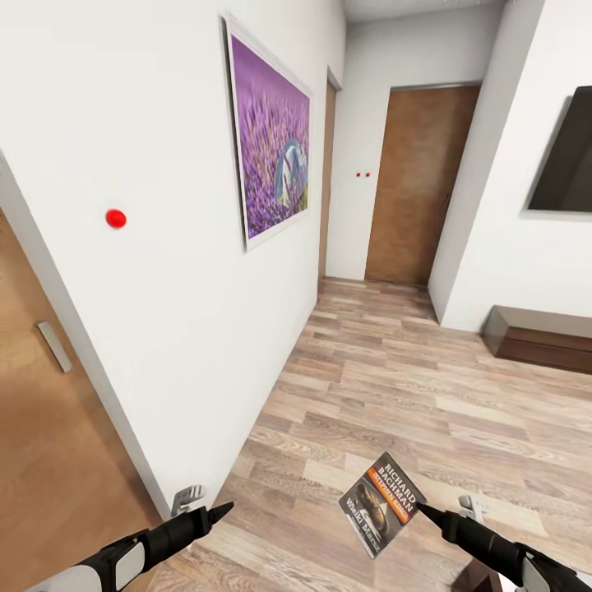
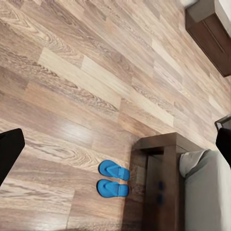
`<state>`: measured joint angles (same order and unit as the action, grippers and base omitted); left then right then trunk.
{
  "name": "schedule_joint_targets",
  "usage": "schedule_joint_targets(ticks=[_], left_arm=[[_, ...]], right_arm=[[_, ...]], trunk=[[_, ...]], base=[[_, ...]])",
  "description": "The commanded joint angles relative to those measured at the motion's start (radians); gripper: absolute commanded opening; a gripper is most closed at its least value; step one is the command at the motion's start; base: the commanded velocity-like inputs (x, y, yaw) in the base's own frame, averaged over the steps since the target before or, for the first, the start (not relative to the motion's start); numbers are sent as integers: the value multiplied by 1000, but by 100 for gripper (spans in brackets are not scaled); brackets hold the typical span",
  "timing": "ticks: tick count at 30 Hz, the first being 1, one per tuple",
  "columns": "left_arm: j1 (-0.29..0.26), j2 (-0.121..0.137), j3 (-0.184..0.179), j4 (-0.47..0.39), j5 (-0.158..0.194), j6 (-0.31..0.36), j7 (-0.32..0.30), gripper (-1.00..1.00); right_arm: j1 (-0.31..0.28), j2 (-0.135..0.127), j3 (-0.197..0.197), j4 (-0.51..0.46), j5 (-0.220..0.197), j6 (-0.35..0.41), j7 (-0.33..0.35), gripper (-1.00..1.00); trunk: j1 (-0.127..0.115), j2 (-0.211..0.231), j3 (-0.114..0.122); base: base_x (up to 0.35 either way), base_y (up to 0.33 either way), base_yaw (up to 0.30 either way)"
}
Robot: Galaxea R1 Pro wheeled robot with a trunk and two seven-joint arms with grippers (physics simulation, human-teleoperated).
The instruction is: In the bedroom, move the book from the bed onto either nightstand, and place the two sandals side by side next to the bed.
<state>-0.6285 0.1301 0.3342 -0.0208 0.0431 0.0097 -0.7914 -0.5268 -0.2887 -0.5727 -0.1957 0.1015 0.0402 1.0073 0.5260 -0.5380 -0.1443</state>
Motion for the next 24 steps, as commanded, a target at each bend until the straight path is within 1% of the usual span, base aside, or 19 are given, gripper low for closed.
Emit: schedule_joint_targets(ticks=[1, 24], left_arm=[[0, 0, -1, 1, 4, 1, -3, 100], [4, -1, -1, 1, 4, 0, -3, 100]], right_arm=[[-1, 0, -9, -1, 10, 4, 5, -100], [-1, 0, -9, -2, 10, 4, 5, -100]], trunk=[[0, -2, 0], [0, -2, 36]], base=[[0, 0, 0], [0, 0, 0]])
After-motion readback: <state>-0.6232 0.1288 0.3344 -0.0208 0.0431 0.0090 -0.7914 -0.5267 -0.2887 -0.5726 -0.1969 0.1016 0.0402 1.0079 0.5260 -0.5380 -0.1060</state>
